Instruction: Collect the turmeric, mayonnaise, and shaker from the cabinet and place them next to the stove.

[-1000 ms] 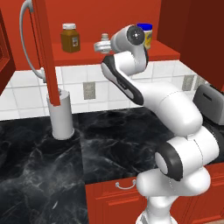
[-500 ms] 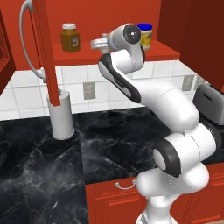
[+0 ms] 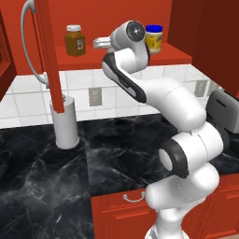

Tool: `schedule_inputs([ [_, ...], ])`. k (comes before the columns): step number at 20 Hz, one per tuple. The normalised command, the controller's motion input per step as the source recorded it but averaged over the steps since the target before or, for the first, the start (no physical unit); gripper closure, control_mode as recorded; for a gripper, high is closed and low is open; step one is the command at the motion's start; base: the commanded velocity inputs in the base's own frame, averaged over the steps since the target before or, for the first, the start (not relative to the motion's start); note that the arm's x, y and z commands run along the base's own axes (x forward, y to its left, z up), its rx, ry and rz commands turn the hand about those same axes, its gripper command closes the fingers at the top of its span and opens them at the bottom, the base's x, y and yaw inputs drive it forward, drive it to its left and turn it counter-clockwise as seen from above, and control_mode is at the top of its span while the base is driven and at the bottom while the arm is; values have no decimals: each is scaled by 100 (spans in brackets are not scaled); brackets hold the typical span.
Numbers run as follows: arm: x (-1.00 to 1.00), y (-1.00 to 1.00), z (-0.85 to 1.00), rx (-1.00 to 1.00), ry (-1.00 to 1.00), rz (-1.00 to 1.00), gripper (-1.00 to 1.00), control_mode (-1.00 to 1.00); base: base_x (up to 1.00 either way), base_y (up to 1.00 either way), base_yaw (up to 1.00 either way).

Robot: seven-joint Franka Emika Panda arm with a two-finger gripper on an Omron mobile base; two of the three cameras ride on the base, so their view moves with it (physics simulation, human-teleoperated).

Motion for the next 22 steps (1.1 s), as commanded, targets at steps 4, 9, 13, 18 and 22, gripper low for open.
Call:
schedule_inputs([
  [4,24,0,0,0,1,0,-100,-100,0,0,0],
  [9,19,2,0,0,1,0,-100,-100,0,0,0],
  [13,18,0,0,0,1,0,-100,-100,0,0,0],
  [18,17,0,-2,0,3,0,-100,-100,0,0,0],
  [22,16,0,-8,0,6,0,100,-100,0,0,0],
])
